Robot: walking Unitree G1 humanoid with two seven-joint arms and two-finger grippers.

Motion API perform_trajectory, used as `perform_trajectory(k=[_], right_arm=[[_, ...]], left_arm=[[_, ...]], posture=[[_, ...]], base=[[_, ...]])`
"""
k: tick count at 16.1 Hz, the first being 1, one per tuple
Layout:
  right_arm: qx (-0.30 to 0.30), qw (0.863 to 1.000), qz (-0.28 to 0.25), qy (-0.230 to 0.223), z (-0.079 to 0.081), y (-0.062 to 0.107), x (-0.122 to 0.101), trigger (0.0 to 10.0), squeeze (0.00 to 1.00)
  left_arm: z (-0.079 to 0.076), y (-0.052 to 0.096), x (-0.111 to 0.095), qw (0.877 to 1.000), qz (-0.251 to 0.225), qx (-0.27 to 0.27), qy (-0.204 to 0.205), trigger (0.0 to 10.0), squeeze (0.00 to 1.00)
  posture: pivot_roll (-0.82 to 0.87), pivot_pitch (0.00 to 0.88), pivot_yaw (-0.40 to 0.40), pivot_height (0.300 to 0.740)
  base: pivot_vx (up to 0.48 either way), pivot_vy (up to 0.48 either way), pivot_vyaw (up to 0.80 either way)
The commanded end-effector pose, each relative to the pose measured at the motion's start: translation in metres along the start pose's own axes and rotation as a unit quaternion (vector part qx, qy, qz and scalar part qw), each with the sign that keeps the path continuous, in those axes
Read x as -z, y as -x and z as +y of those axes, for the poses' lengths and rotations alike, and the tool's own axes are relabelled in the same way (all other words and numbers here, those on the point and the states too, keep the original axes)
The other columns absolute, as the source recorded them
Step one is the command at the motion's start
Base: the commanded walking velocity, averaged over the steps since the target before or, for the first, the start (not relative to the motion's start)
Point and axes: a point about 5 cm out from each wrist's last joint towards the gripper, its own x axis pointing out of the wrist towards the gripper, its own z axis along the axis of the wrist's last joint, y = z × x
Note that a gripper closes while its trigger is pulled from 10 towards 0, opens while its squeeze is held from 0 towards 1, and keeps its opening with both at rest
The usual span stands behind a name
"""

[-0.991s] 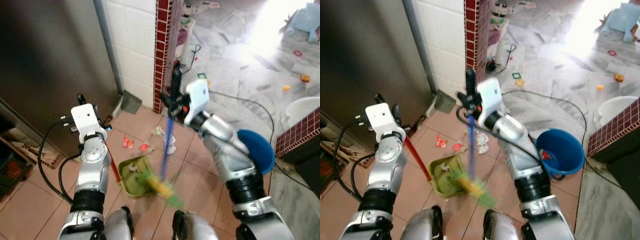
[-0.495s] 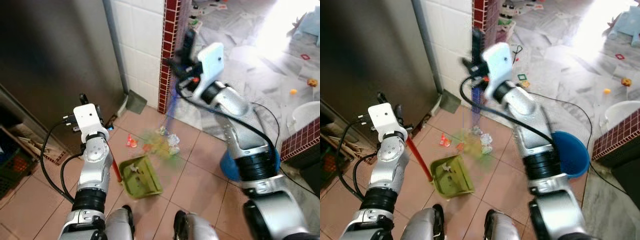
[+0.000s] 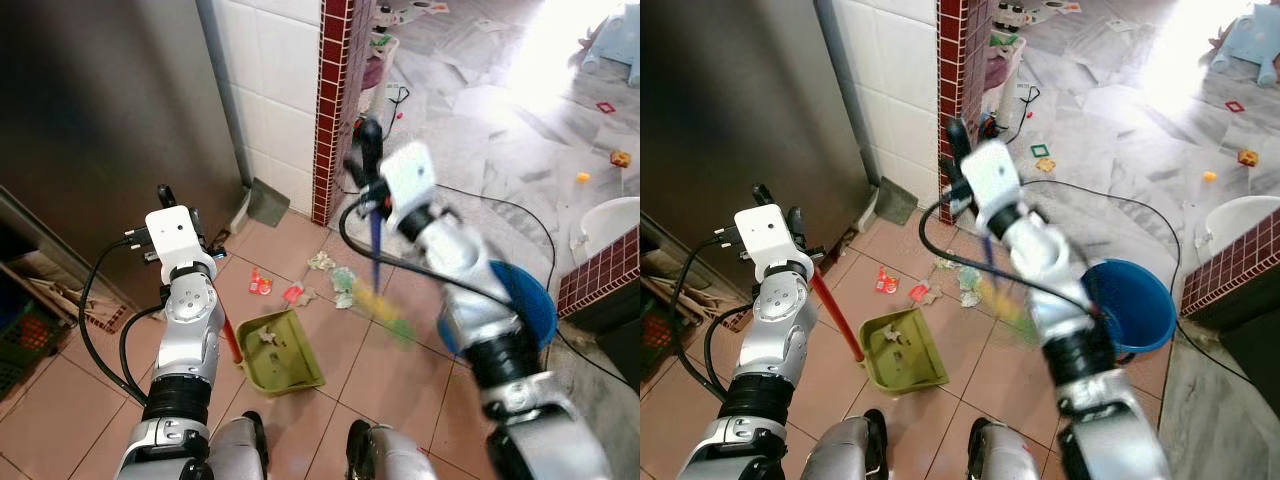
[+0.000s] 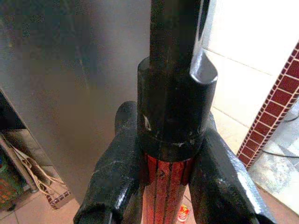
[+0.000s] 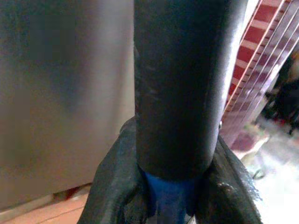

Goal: Sweep floor

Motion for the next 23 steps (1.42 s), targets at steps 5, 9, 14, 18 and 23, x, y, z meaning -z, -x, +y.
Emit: perform_trajectory(k=[5, 9, 14, 18, 23], right_arm=[[-0.008, 0.994, 0.017, -0.112, 0.017, -0.002, 0.007, 10.0, 0.0], [-0.155, 0.962, -0.036, -0.221, 0.015, -0.012, -0.053, 10.0, 0.0], [-0.038, 0.994, -0.091, -0.039, -0.028, -0.021, -0.073, 10.0, 0.0], [-0.009, 0.997, -0.073, -0.004, -0.026, -0.015, -0.057, 10.0, 0.0], [-0.002, 0.998, -0.008, -0.055, -0.004, 0.0, -0.003, 10.0, 0.0]], left_arm=[[-0.004, -0.002, -0.008, 1.0, -0.018, 0.007, 0.001, 10.0, 0.0], [-0.006, -0.002, -0.007, 1.0, -0.013, 0.008, 0.004, 10.0, 0.0], [-0.008, -0.002, -0.006, 1.0, -0.01, 0.013, 0.006, 10.0, 0.0], [-0.005, -0.002, -0.006, 1.0, -0.011, 0.011, 0.004, 10.0, 0.0], [-0.006, -0.003, -0.008, 1.0, -0.013, 0.013, 0.004, 10.0, 0.0]], posture=[[-0.06, 0.138, -0.004, 0.74], [-0.08, 0.133, -0.007, 0.74], [-0.08, 0.134, -0.005, 0.74], [-0.07, 0.134, -0.004, 0.74], [-0.07, 0.133, 0.001, 0.74]], base=[[0.0, 0.0, 0.0], [0.0, 0.0, 0.0], [0.0, 0.0, 0.0], [0.0, 0.0, 0.0], [0.0, 0.0, 0.0]])
